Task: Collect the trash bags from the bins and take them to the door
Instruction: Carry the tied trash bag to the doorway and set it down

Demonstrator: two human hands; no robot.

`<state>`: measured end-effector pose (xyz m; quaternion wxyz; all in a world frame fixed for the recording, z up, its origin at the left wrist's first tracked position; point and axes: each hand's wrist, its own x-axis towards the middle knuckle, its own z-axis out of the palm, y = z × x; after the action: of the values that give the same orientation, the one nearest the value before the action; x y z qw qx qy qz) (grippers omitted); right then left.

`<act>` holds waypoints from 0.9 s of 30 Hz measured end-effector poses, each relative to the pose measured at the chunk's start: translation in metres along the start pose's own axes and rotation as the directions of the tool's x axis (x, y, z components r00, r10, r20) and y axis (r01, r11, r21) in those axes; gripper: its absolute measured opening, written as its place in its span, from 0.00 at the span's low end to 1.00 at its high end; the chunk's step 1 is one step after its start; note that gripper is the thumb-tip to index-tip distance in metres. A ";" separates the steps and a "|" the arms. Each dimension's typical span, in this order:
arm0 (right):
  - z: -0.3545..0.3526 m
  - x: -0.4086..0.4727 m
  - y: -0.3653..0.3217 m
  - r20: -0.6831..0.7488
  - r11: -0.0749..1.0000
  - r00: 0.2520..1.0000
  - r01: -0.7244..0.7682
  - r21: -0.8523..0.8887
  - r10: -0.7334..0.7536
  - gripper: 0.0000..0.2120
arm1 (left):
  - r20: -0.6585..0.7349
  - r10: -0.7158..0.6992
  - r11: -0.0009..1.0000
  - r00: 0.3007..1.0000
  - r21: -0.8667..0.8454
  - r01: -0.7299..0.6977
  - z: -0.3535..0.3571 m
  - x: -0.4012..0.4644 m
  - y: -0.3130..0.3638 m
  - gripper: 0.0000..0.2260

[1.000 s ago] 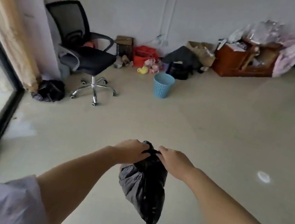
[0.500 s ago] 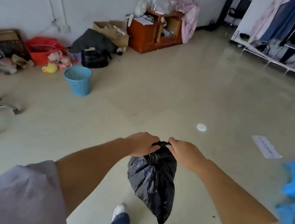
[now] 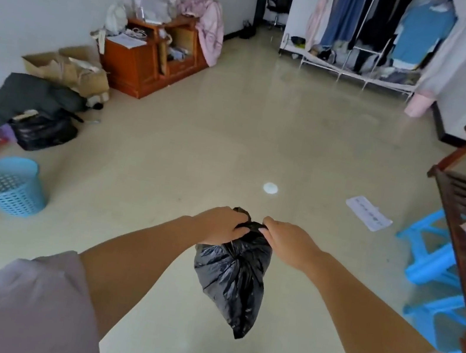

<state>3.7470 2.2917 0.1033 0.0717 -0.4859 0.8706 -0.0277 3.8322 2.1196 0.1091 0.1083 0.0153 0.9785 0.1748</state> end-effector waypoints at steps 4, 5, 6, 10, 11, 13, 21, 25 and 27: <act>-0.002 0.071 0.055 -0.013 1.000 1.000 -0.012 0.001 0.012 0.15 | 0.025 0.018 0.999 1.000 0.040 -0.019 -0.025 0.086 -0.037 0.14; -0.004 0.090 0.071 -0.024 1.000 1.000 -0.008 0.002 0.008 0.15 | 0.025 0.018 0.999 1.000 0.047 -0.019 -0.032 0.109 -0.046 0.13; -0.007 0.110 0.086 -0.028 1.000 1.000 0.000 0.004 0.000 0.14 | 0.022 0.015 0.999 1.000 0.047 -0.016 -0.039 0.131 -0.054 0.12; -0.029 0.193 0.148 0.003 0.999 0.999 0.053 -0.008 -0.053 0.12 | -0.013 -0.027 1.000 1.000 -0.009 0.027 -0.072 0.214 -0.084 0.11; -0.035 0.215 0.162 0.015 0.998 0.998 0.069 -0.012 -0.069 0.11 | -0.019 -0.040 0.999 0.999 -0.024 0.039 -0.080 0.234 -0.091 0.11; -0.043 0.258 0.188 0.028 0.996 0.995 0.092 -0.001 -0.092 0.11 | -0.031 -0.065 0.996 0.997 -0.065 0.063 -0.097 0.269 -0.110 0.11; -0.058 0.457 0.233 0.091 0.983 0.979 0.184 -0.015 -0.182 0.09 | -0.035 -0.146 0.982 0.989 -0.127 0.140 -0.156 0.385 -0.237 0.09; -0.066 0.555 0.250 0.070 0.991 0.989 0.135 -0.002 -0.134 0.12 | -0.014 -0.120 0.991 0.993 -0.063 0.118 -0.196 0.452 -0.315 0.14; -0.075 0.601 0.254 0.077 0.993 0.991 0.111 0.029 -0.113 0.11 | 0.012 -0.101 0.995 0.995 -0.028 0.101 -0.225 0.480 -0.350 0.15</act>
<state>3.2106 1.9133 0.0890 0.1102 -0.5337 0.8382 -0.0231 3.3173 1.7477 0.0945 0.1226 -0.0346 0.9748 0.1829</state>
